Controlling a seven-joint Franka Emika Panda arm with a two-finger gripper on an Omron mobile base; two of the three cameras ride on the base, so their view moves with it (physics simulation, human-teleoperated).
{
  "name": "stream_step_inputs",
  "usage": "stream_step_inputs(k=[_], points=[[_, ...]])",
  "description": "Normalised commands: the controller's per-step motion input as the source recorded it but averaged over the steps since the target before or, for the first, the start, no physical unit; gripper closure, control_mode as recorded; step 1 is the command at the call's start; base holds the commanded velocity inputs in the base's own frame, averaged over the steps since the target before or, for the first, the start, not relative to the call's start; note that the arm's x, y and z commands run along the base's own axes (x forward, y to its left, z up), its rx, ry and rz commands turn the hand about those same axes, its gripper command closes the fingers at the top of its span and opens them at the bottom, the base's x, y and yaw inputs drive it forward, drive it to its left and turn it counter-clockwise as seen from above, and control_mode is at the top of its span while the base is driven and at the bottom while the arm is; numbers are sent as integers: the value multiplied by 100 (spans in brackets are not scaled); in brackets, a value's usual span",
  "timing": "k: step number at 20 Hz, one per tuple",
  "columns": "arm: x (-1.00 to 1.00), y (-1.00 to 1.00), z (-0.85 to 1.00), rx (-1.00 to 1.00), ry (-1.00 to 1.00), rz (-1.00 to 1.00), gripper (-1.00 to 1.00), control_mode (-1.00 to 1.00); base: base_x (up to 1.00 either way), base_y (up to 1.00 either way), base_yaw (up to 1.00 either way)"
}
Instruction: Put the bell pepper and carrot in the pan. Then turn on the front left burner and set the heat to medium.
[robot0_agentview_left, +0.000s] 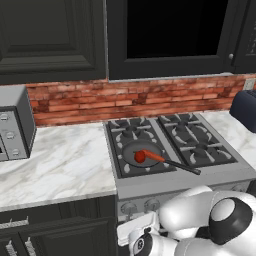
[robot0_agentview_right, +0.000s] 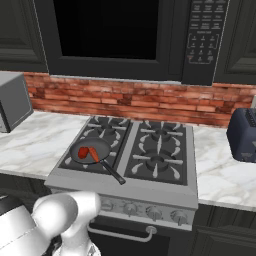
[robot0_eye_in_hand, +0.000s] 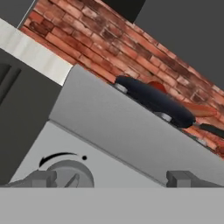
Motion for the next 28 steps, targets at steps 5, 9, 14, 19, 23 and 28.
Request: stream_step_inputs(k=[5,9,14,19,23,28], points=[[17,-47,0,0,0,0,-100,-100,0,0,0],[26,-37,0,0,0,0,-100,-100,0,0,0],[27,-11,0,0,0,0,-100,-100,0,0,0],[38,-1,0,0,0,1,-100,-100,0,0,0],[38,-1,0,0,0,4,-100,-100,0,0,0],[38,-9,0,0,2,6,-100,-100,0,0,0]])
